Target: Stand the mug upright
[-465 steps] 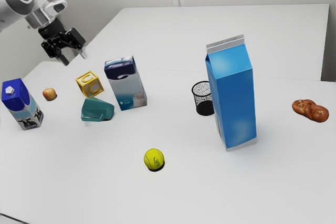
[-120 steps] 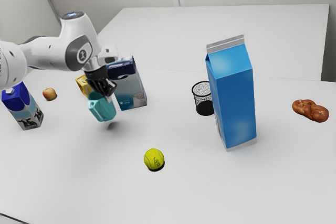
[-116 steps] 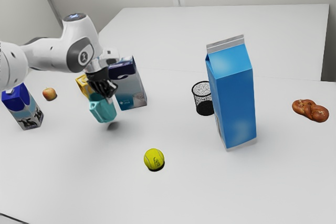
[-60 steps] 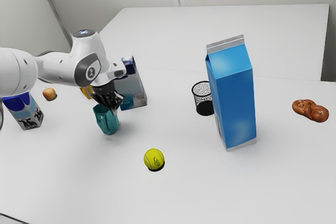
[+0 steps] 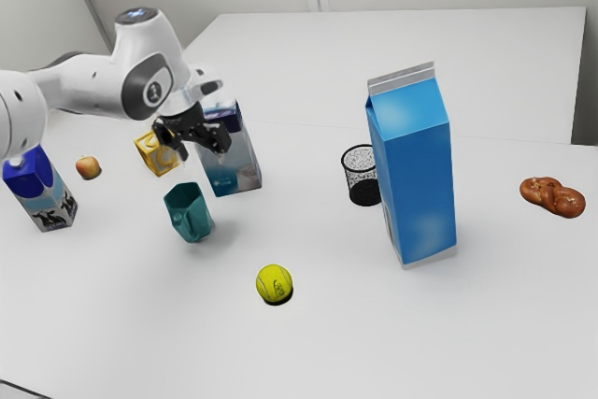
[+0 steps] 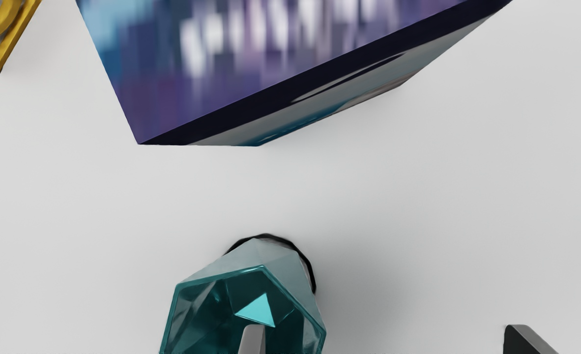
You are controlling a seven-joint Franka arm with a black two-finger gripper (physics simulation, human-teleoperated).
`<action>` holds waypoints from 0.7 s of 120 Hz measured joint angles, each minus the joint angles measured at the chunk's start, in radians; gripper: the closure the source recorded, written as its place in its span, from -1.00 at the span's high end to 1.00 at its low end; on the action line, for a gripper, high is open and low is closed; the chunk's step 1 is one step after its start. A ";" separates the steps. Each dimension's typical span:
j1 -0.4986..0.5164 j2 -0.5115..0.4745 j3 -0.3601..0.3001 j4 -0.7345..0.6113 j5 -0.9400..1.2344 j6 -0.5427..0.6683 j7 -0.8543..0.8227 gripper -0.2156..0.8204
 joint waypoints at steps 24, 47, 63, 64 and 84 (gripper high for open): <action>-0.014 0.016 -0.006 0.276 -0.043 -0.189 0.010 0.52; -0.027 0.028 -0.007 0.433 -0.063 -0.343 0.045 0.56; -0.032 0.024 -0.007 0.445 -0.067 -0.401 0.067 0.57; -0.032 0.023 -0.008 0.445 -0.067 -0.403 0.068 0.57; -0.029 0.023 -0.006 0.446 -0.073 -0.436 0.089 0.58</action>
